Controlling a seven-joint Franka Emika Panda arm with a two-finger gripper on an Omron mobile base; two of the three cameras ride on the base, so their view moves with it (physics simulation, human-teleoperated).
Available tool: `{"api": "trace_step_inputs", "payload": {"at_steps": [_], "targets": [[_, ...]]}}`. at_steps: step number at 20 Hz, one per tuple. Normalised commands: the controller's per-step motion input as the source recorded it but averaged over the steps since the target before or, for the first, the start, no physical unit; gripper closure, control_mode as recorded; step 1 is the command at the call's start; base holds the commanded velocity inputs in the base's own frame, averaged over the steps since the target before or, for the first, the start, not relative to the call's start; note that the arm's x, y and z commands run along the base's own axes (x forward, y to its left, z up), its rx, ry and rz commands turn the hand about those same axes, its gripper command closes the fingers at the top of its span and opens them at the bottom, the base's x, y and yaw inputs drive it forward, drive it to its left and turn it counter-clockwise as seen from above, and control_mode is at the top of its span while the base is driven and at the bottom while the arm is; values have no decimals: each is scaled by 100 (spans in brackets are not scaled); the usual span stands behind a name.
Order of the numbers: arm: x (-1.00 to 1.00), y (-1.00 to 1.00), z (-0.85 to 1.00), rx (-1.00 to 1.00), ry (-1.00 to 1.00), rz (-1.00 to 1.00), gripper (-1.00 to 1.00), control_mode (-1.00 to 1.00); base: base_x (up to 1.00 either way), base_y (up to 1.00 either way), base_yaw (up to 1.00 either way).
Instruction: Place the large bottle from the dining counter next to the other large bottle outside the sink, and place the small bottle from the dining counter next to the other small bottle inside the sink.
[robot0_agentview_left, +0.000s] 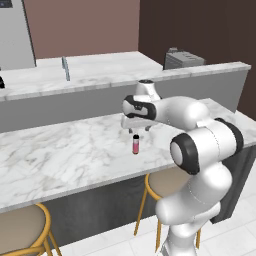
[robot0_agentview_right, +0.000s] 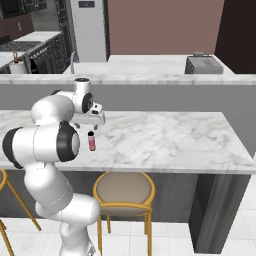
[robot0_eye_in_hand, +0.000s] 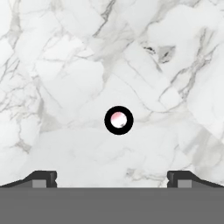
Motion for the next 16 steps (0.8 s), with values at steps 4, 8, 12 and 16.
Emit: {"api": "trace_step_inputs", "payload": {"at_steps": [4,8,12,16], "targets": [[11,1,-8,0,-1,-4,-100,-100,0,0,0],[24,3,-14,0,-2,-5,-100,-100,0,0,0],[31,1,-5,0,0,-5,-100,-100,0,0,0],[31,0,0,0,0,-6,-100,-100,0,0,0]]}}
